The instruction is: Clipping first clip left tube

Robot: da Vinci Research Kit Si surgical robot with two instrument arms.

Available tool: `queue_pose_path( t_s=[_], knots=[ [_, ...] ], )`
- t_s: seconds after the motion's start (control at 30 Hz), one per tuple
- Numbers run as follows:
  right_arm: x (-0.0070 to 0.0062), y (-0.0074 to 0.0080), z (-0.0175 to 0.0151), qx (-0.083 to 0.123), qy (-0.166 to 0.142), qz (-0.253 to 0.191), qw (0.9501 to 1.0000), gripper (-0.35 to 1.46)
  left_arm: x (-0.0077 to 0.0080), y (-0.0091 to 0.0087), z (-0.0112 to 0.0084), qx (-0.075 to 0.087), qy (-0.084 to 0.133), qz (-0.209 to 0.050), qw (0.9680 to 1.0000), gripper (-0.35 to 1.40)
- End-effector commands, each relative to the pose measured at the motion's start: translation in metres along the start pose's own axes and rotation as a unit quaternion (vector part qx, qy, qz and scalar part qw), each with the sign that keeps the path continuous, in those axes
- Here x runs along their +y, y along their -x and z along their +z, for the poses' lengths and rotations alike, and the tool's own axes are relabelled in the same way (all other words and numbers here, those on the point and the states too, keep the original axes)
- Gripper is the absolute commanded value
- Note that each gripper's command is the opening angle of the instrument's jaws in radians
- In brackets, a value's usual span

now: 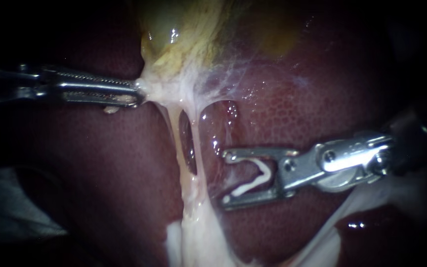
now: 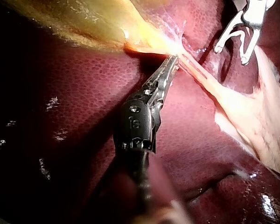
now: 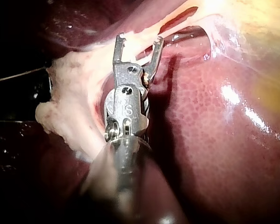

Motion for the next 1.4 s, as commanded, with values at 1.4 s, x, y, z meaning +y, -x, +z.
queue_pose_path(
  t_s=[1.4],
  knots=[
    [0.0049, 0.0041, 0.0089, 0.055, -0.098, 0.019, 0.9934, 0.48, 0.0, 0.0, 0.0001, 0.0, 0.0, 0.0, 1.0, -0.35]
  ],
)
